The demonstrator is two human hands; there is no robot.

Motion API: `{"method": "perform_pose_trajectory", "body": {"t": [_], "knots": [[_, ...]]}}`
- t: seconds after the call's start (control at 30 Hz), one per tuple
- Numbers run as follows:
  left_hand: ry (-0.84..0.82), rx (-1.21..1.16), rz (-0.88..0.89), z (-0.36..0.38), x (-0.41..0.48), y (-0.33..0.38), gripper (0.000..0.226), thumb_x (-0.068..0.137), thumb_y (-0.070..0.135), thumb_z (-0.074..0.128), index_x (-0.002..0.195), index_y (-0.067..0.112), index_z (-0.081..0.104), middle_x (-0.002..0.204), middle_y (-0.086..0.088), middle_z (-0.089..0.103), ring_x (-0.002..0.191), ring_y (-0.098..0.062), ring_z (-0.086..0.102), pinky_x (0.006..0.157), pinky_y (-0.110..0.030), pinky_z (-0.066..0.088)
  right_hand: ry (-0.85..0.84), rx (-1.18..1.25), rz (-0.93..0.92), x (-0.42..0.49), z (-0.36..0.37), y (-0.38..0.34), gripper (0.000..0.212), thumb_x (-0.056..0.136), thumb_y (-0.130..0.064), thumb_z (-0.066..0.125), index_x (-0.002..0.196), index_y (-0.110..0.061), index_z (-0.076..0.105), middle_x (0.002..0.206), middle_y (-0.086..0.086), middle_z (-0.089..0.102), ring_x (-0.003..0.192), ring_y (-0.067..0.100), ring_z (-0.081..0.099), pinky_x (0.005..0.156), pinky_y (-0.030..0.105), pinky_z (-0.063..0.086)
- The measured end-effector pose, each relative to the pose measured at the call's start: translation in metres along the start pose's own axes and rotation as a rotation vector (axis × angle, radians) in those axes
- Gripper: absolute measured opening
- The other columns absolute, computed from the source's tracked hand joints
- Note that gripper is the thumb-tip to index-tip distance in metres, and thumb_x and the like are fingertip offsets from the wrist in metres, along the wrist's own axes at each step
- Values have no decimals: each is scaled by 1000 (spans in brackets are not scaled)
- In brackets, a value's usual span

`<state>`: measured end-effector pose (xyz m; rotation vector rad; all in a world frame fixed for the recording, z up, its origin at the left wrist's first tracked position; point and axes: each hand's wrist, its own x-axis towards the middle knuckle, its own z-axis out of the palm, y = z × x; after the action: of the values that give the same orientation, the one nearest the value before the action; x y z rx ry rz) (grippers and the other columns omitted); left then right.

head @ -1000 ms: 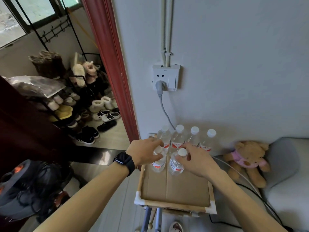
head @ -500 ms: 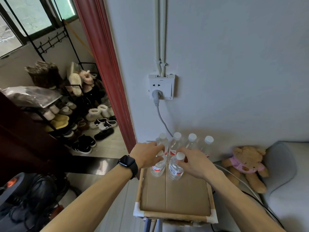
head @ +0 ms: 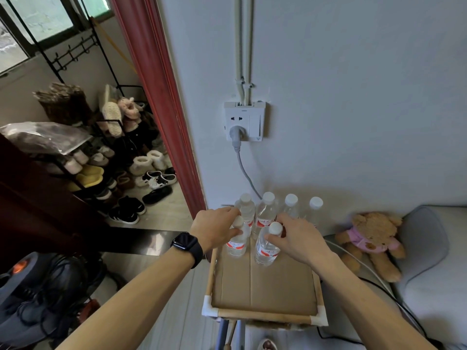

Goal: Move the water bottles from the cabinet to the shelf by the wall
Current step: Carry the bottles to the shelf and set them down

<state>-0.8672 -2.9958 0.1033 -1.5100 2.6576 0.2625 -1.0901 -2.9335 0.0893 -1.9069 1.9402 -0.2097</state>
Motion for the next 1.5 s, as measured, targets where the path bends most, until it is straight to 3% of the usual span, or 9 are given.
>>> {"method": "perform_pose_trajectory", "body": {"t": [0.3, 0.53, 0.73, 1.0, 1.5], "knots": [[-31, -45, -21, 8, -2, -1, 50, 91, 53, 57, 131, 26, 43, 114, 3, 57, 92, -23, 63, 71, -37, 51, -36, -28, 7, -6, 4, -1, 50, 90, -62, 51, 131, -35, 43, 116, -2, 68, 101, 22, 66, 84, 41, 56], [-5, -299, -48, 17, 0, 8, 35, 95, 43, 57, 126, 27, 49, 110, 1, 65, 95, -21, 62, 75, -35, 50, -29, 101, 13, -2, 5, -3, 31, 90, -53, 56, 112, -33, 53, 98, -3, 68, 88, 19, 62, 79, 42, 54], [61, -381, -75, 23, -1, 13, 36, 94, 42, 57, 126, 28, 51, 106, 0, 66, 94, -22, 62, 71, -30, 42, -26, 102, -1, 5, 5, -3, 31, 92, -54, 51, 114, -32, 52, 96, -2, 68, 85, 19, 63, 76, 42, 54], [86, -511, -143, 29, 0, 12, 36, 92, 39, 60, 127, 29, 53, 119, 2, 65, 109, -20, 60, 88, -34, 48, -10, 103, -33, 9, 6, -4, 27, 93, -52, 52, 111, -33, 51, 91, -2, 68, 82, 20, 62, 73, 40, 53], [68, -592, -191, 37, 3, 16, 33, 90, 40, 63, 120, 33, 52, 121, 3, 59, 106, -19, 59, 93, -43, 50, -44, 23, -20, 13, 2, 0, 28, 91, -51, 54, 95, -24, 51, 87, 0, 65, 80, 24, 60, 71, 41, 51]]}}
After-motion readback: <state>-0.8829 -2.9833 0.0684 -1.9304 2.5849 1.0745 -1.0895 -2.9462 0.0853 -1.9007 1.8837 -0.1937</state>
